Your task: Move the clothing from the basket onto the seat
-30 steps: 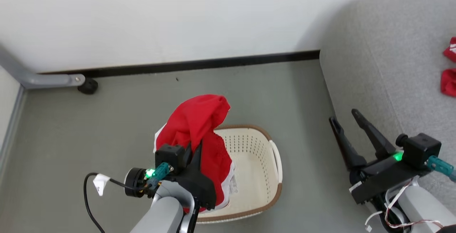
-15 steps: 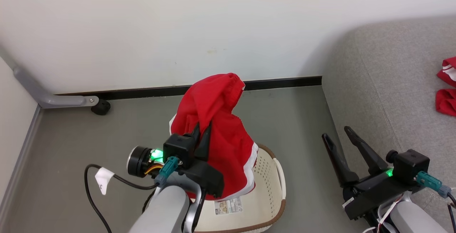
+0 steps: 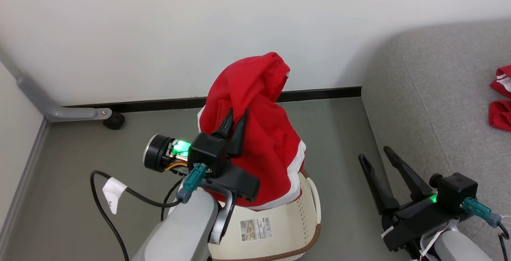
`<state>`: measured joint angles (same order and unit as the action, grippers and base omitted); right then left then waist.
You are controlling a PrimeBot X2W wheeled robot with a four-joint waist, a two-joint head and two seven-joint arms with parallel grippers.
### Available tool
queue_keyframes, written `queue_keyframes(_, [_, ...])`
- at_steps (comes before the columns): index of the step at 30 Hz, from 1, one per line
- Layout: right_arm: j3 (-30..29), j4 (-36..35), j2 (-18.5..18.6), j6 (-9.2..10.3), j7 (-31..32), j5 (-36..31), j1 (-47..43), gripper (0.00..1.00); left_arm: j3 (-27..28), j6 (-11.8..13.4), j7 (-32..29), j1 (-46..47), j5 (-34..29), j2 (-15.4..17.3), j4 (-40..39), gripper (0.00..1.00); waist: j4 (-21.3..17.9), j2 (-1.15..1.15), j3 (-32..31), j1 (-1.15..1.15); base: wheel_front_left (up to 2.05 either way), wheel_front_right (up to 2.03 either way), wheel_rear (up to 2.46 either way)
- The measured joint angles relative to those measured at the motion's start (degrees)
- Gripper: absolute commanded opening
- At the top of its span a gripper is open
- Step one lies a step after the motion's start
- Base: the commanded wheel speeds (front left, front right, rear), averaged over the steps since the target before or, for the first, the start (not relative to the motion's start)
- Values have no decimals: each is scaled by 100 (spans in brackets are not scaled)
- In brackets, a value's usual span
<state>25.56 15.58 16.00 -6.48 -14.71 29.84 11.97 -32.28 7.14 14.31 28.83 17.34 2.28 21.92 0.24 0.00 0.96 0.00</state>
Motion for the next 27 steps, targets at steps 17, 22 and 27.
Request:
queue_keyframes(17, [252, -333, -109, -13, 0, -279, 22, 100, 68, 0, 0, 9, -291, 3, -288, 0, -17, 0, 85, 0, 0, 0, 0])
queue_keyframes(22, [691, -517, -198, -43, 0, -508, 88, 100, 67, 0, 0, 9, -316, 3, -313, 0, -14, 0, 109, 0, 0, 0, 0])
queue_keyframes(27, [1188, -624, -278, -59, 0, -587, 344, 100, 27, 0, 0, 9, -363, 2, -365, 0, 1, 0, 145, 0, 0, 0, 0])
